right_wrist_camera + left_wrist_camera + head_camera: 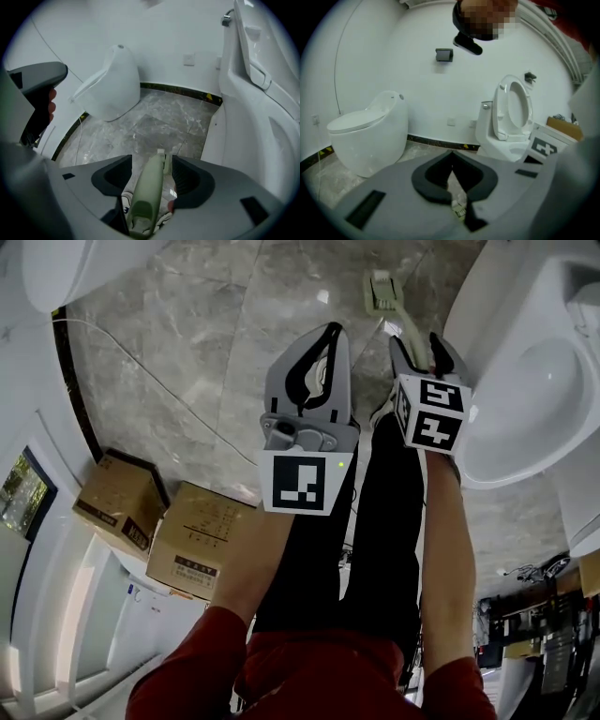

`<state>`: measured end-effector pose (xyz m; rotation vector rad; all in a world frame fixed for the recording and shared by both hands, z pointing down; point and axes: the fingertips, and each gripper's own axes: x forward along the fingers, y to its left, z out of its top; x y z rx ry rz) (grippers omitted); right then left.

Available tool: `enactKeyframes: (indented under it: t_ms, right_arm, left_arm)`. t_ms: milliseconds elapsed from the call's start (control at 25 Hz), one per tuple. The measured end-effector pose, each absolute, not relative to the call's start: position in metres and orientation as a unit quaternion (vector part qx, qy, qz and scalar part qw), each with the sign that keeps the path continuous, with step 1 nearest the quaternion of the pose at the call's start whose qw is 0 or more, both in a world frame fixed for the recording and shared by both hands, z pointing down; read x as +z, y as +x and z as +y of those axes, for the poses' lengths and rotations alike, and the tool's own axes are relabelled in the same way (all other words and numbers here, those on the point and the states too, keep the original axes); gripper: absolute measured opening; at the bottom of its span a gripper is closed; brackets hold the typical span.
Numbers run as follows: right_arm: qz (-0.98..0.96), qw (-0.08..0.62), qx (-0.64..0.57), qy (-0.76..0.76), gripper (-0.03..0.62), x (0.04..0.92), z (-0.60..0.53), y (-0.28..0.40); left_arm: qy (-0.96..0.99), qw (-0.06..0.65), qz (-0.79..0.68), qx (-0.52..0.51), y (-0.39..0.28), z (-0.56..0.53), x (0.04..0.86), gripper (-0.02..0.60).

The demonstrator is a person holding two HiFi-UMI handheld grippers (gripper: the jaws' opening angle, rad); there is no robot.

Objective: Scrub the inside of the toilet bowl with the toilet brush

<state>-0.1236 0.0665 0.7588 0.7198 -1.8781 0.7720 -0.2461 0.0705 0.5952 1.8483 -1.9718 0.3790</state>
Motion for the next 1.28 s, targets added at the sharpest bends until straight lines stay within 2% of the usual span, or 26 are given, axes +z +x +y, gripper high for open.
enactKeyframes:
  t_ms: [80,280,480,920,1280]
  right_arm:
    - [-0.76,0.487,0.316,0.291,0.263,0.766,0.069,-0.123]
    - [-0.757,0.49,0.308,0.302,0.203,0.77,0.066,-0.125]
    - [-0.749,0.501,0.295,0.318,0.113,0.772,0.064,-0.126]
    - [-0.744,0.508,0.291,0.324,0.104,0.765,0.067,-0.128]
    - [-0.765,0.458,0.291,0.346,0.104,0.672,0.079,-0.119]
  left_arm:
    - [0.664,0.211,-0.705,0.136,-0.245,0.07,0.598,0.002]
    - [0.667,0.219,-0.698,0.145,-0.247,0.072,0.604,0.002]
    - [0.662,0.227,-0.699,0.146,-0.252,0.078,0.607,0.002]
    - [0.659,0.224,-0.704,0.143,-0.258,0.085,0.59,0.002]
    - [0.675,0.198,-0.696,0.143,-0.245,0.085,0.515,0.002]
